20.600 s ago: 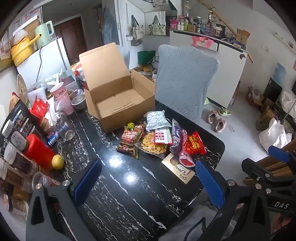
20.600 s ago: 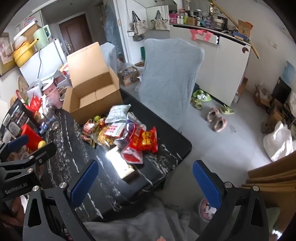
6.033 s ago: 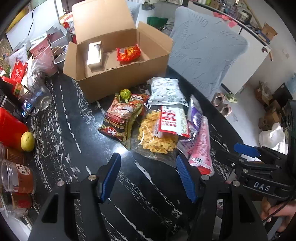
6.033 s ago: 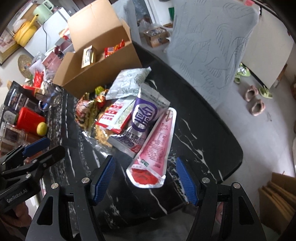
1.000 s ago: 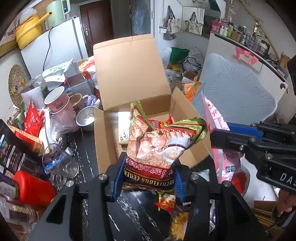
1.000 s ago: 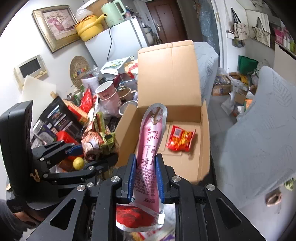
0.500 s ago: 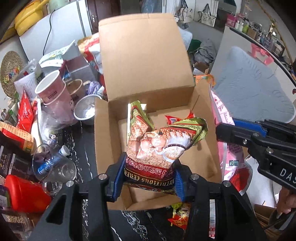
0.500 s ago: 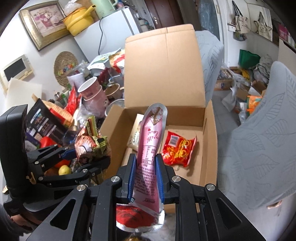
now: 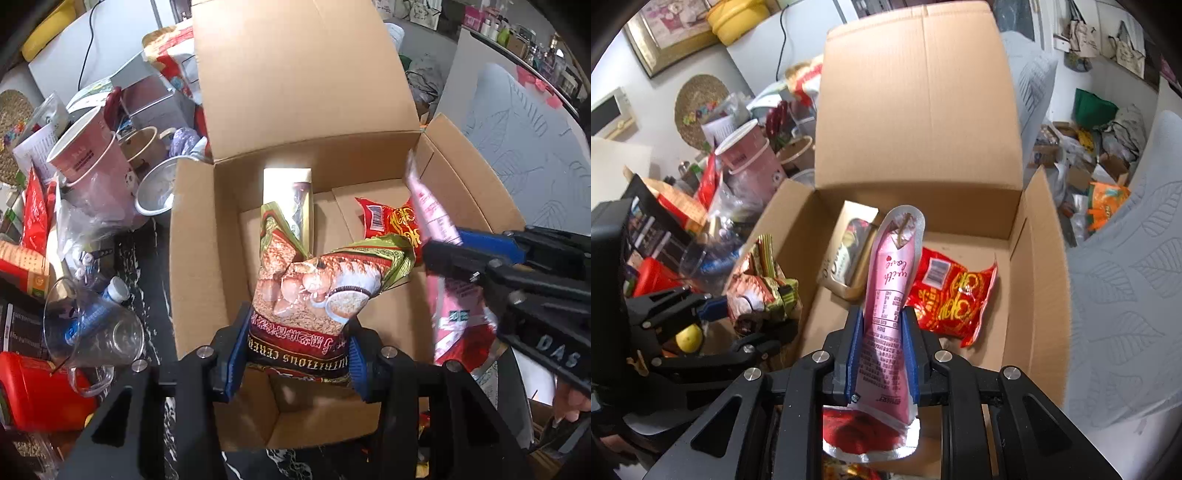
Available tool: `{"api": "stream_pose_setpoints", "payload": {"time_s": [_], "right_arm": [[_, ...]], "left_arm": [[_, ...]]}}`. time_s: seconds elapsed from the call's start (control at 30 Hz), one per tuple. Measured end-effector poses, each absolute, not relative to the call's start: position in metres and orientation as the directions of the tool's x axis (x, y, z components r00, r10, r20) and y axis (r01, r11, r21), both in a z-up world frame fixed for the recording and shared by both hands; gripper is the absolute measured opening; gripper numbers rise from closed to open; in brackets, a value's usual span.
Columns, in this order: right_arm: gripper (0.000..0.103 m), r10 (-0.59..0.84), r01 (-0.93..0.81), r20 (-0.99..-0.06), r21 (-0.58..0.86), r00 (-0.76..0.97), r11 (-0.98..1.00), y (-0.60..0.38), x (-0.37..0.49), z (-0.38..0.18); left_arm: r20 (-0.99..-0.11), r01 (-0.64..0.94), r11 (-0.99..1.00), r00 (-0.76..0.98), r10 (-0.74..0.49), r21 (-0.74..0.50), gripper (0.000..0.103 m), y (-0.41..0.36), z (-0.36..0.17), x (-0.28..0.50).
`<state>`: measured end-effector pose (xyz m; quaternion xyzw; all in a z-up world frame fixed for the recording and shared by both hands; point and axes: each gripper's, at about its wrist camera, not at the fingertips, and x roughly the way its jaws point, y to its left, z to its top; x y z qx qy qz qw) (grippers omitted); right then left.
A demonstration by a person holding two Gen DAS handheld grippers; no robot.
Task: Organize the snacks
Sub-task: 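Lower the cereal bag and pink pouch into the box and open both tools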
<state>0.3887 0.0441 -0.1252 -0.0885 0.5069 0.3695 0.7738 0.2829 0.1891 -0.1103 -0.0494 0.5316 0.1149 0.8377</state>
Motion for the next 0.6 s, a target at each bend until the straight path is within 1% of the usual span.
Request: {"api": "stream_pose_setpoints", "payload": {"time_s": [0.1,0.2,0.3,0.43,0.6], "right_arm": [[0.021,0.468,-0.662,-0.861,0.234,0.2,0.712,0.046,0.39,-0.134],[0.022,0.451,-0.663,-0.872,0.224,0.192,0.715,0.048,0.391,-0.142],[0.024,0.436,-0.661,-0.879,0.212,0.192,0.719,0.049,0.391,-0.146],[0.032,0.425,-0.647,-0.886,0.216,0.184,0.731,0.047,0.391,-0.149],[0.032,0.426,-0.638,-0.885,0.219,0.188,0.738,0.045,0.39,-0.147]], "left_arm": [[-0.903,-0.226,0.972,0.401,0.153,0.064,0.045,0.184,-0.115,0.288],[-0.917,-0.23,0.972,0.377,0.135,0.048,0.045,0.184,-0.123,0.292],[-0.933,-0.249,0.968,0.338,0.123,0.037,0.045,0.187,-0.132,0.294],[-0.948,-0.273,0.962,0.307,0.089,0.002,0.045,0.192,-0.14,0.295],[-0.949,-0.276,0.961,0.296,0.106,0.022,0.047,0.191,-0.14,0.296]]}}
